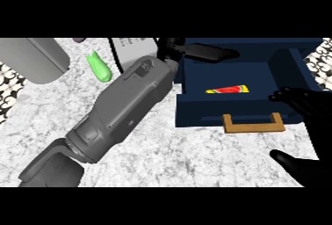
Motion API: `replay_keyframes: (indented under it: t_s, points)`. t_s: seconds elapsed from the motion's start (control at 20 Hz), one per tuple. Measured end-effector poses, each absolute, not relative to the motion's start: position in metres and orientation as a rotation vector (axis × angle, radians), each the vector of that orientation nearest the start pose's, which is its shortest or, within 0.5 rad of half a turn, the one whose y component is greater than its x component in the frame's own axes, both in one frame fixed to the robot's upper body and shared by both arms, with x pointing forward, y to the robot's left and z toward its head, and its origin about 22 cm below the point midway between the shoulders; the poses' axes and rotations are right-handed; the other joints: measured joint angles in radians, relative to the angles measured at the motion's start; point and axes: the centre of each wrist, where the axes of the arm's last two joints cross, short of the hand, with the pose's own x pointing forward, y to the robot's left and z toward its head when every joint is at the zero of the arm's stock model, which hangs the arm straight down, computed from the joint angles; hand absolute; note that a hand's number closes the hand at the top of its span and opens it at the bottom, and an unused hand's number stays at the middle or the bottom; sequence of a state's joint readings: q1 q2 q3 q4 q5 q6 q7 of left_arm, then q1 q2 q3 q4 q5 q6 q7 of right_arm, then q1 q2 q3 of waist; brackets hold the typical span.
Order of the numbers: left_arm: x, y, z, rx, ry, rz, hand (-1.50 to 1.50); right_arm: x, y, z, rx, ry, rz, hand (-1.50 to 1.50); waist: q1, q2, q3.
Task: Pick up the cup, place it into the drawer and close the drawer
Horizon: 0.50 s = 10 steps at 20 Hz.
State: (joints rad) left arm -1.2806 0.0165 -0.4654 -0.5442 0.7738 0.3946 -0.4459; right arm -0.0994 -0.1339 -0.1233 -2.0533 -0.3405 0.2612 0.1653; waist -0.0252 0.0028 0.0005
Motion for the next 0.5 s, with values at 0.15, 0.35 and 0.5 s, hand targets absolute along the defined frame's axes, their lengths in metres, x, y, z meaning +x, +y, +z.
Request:
replay_keyframes:
  t_s: [0.15, 0.35, 0.5]
  points:
    - [0.423, 0.026, 0.151, -0.313, -1.950, -0.053, -1.50, 0.222, -0.266, 0.145, 0.279, -1.983, 0.296, 1.50, 0.020, -0.006, -0.001]
    - [0.421, 0.052, 0.153, -0.320, -1.940, 0.030, -1.50, 0.218, -0.272, 0.147, 0.199, -1.969, 0.420, 1.50, 0.042, -0.013, -0.001]
    - [0.414, 0.080, 0.143, -0.300, -1.927, 0.066, -1.50, 0.214, -0.271, 0.150, 0.140, -1.949, 0.489, 1.50, 0.054, -0.015, -0.001]
